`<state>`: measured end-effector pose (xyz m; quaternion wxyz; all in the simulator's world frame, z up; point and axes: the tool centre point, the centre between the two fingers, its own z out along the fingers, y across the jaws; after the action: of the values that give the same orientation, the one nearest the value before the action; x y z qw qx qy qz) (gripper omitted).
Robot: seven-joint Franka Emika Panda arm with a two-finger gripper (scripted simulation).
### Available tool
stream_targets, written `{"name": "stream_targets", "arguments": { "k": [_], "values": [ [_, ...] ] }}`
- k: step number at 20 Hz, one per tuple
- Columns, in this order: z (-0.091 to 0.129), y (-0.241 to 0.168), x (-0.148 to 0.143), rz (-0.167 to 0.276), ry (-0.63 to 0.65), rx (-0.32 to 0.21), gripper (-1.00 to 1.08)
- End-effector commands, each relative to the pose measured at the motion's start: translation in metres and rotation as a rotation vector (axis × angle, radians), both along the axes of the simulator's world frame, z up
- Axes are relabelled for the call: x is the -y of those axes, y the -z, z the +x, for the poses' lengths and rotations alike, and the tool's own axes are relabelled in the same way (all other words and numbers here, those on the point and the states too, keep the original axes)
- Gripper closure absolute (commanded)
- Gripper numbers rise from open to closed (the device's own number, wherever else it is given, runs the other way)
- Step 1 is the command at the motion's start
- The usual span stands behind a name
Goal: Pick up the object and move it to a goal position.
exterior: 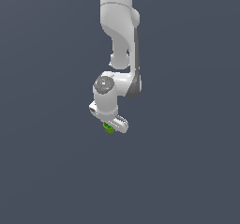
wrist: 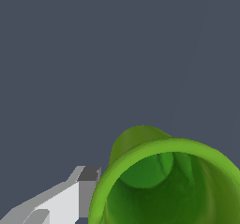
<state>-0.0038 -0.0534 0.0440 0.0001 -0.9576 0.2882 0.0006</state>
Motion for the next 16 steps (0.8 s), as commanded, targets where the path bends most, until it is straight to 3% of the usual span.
{"name": "stream_targets", "arguments": {
  "k": [1,8,16],
  "values": [
    [0.002,-0.005,-0.002,0.0,0.0,0.002,1.08],
    [0.01,-0.039,-0.015,0.0,0.0,0.001,1.08],
    [0.029,-0.11,-0.041,-0.002,0.001,0.001,1.08]
  ]
}}
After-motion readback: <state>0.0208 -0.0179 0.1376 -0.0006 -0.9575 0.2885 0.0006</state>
